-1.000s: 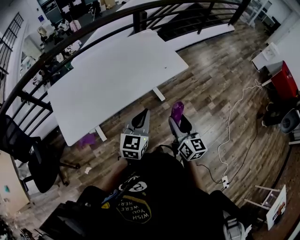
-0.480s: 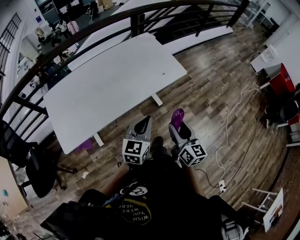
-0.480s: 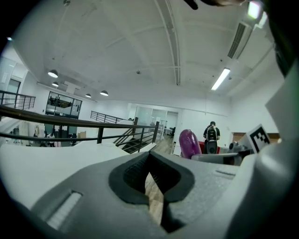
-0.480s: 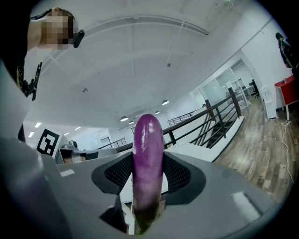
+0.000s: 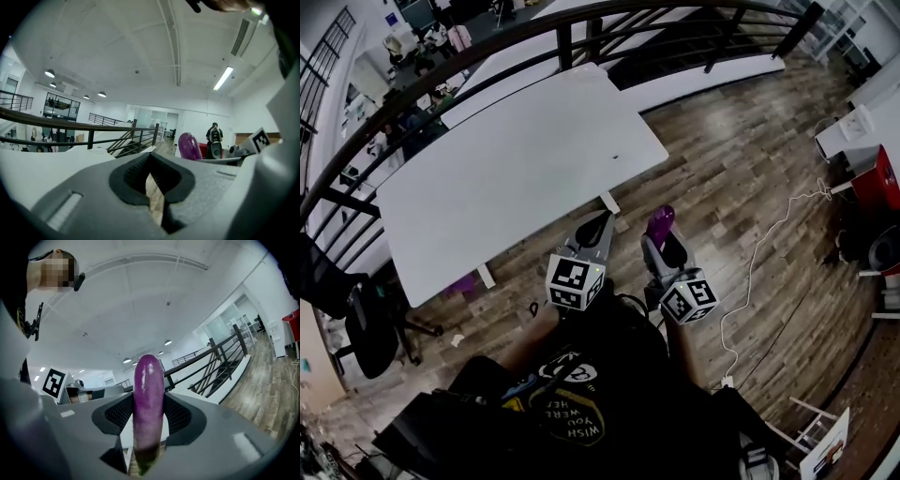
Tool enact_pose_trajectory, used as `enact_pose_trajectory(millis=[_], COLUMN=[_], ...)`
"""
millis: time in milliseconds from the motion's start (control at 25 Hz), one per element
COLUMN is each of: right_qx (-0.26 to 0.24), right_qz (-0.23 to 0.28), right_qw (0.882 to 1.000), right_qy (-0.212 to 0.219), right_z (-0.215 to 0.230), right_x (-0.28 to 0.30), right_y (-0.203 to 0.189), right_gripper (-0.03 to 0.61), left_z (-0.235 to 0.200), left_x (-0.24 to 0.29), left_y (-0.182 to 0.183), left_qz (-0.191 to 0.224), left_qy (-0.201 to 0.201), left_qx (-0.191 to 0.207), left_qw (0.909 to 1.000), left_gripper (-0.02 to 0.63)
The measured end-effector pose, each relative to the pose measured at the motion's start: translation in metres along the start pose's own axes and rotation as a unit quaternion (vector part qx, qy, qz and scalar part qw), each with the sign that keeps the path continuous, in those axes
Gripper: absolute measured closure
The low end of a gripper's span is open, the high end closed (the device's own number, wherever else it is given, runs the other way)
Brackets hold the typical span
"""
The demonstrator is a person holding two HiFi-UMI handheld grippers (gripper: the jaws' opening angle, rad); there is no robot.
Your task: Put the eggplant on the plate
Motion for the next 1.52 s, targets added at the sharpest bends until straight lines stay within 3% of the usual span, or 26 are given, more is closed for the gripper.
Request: enact_pose_trajectory(millis=[240,440,760,920,1040,1200,1400,1520], right_qx=[0.012,0.011,-0.023,-0.002,-0.017,-0.08,-0.126,-0.201], right_qz=[-0.029,-0.043,-0.072,-0.074,-0.099,-0.151,-0.23,-0.29], right_qw=[0.999,0.997,0.996,0.996,0.993,0.982,0.959,0.928], right_qy=[0.035,0.056,0.051,0.053,0.064,0.086,0.111,0.118], right_z=[0.044,0.072,0.106,0.116,0.129,0.159,0.224,0.255], right_x=[0.047,0.119,0.256,0.314,0.355,0.421,0.536,0.613], right_y=[0.015,0.034,0.081,0.097,0.099,0.09,0.084,0.079], right_gripper=[0.367,0.367,0.367,0.367,0.367,0.367,0.367,0.367], left_z=[-0.025,-0.078,-0.185,-0.229,-0.252,-0.288,-0.332,-0.354], left_x=[0.049,0.097,0.183,0.222,0.246,0.272,0.303,0.32], left_y=[0.006,0.018,0.056,0.067,0.07,0.065,0.059,0.054], left_qz=[-0.029,-0.035,-0.04,-0.073,-0.071,-0.07,-0.07,-0.093], left_qy=[0.044,0.068,0.056,0.024,0.031,0.061,0.117,0.138], left_qx=[0.002,-0.01,-0.032,-0.021,-0.019,-0.043,-0.011,-0.046], left_qw=[0.9986,0.997,0.9971,0.9968,0.9968,0.9947,0.9906,0.985], left_gripper=[0.609,0.609,0.609,0.609,0.609,0.609,0.609,0.609])
Point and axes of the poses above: the fingertips, and each gripper's own axes: x forward along the fingers, z to its right, y out of its top, the point moved 9 cm from there along -x, backward along the fingers, and after that the axes turned 5 degrees about -z, right-handed, at the moved point
